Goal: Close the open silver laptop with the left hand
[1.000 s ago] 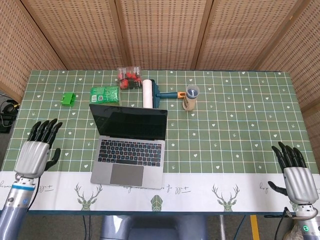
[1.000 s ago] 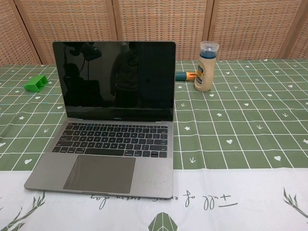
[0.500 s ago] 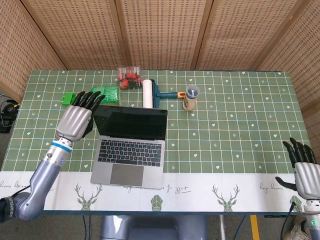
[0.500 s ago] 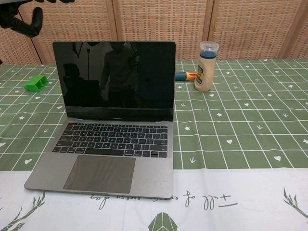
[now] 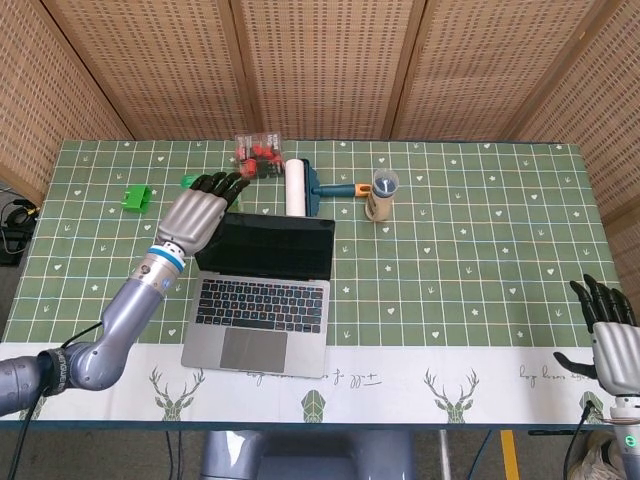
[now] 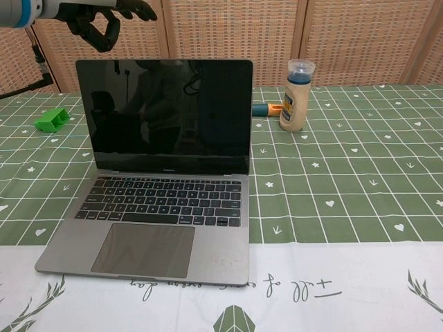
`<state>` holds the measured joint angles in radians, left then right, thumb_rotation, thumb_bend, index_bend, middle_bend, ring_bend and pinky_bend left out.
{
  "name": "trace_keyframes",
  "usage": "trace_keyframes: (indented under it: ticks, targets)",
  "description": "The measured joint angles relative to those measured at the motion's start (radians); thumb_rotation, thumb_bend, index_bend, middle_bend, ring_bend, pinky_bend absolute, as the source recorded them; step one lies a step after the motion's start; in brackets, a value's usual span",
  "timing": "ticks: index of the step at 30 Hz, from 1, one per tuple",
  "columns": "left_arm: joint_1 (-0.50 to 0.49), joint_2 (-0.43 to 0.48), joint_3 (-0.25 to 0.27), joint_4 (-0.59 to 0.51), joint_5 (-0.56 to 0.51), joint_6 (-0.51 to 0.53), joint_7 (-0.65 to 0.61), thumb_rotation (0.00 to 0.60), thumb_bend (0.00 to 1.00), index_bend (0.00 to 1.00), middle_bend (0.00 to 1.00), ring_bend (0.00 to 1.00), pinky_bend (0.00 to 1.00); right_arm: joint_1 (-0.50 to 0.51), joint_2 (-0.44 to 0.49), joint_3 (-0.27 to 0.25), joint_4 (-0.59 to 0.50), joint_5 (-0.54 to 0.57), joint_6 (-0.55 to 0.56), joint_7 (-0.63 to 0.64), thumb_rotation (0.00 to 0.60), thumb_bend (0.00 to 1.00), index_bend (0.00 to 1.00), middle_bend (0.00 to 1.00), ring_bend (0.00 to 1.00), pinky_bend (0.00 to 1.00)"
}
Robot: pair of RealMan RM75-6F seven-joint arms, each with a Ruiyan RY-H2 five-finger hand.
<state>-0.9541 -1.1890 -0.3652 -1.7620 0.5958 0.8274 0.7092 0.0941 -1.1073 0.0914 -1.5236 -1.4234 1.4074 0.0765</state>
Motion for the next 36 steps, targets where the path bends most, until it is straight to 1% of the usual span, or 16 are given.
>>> trace_keyframes:
  ticks: [3,6,11,14,19,22,27,36]
  targets:
    - [-0.049,-0.010,0.037,0.031,-0.059,-0.017,0.007,0.600,1.00,0.06,0.00,0.00,0.10,0.000,0.001,0.002,0.002,0.003,-0.001,0.004,0.600,0.02,0.00,0.00,0.00,0.00]
    - [-0.082,-0.017,0.069,0.052,-0.091,-0.025,0.007,0.600,1.00,0.06,0.00,0.00,0.10,0.000,0.002,0.002,0.004,0.005,-0.002,0.007,0.600,0.02,0.00,0.00,0.00,0.00]
    - [-0.105,-0.022,0.097,0.060,-0.104,-0.027,-0.018,0.600,1.00,0.11,0.00,0.02,0.15,0.002,0.001,0.002,0.005,0.005,-0.005,0.006,0.600,0.02,0.00,0.00,0.00,0.00]
    - [-0.113,-0.024,0.104,0.064,-0.101,-0.027,-0.033,0.600,1.00,0.16,0.03,0.08,0.20,0.002,0.001,0.001,0.005,0.005,-0.004,0.006,0.600,0.02,0.00,0.00,0.00,0.00]
    - [-0.119,-0.030,0.113,0.070,-0.085,-0.029,-0.079,0.600,1.00,0.28,0.18,0.20,0.26,0.001,0.001,0.002,0.005,0.006,-0.004,0.006,0.600,0.02,0.00,0.00,0.00,0.00]
    - [-0.121,-0.029,0.117,0.073,-0.071,-0.042,-0.114,0.600,1.00,0.33,0.24,0.25,0.29,0.001,0.001,0.002,0.005,0.005,-0.002,0.006,0.600,0.02,0.00,0.00,0.00,0.00]
    - [-0.124,-0.024,0.124,0.071,-0.036,-0.053,-0.159,0.600,1.00,0.38,0.28,0.28,0.31,0.001,0.002,0.002,0.005,0.005,-0.002,0.008,0.600,0.02,0.01,0.00,0.00,0.00]
    - [-0.129,0.012,0.134,0.018,0.014,-0.045,-0.199,0.600,1.00,0.41,0.31,0.30,0.32,0.002,0.002,0.000,0.006,0.003,-0.003,0.010,0.600,0.02,0.01,0.00,0.00,0.00]
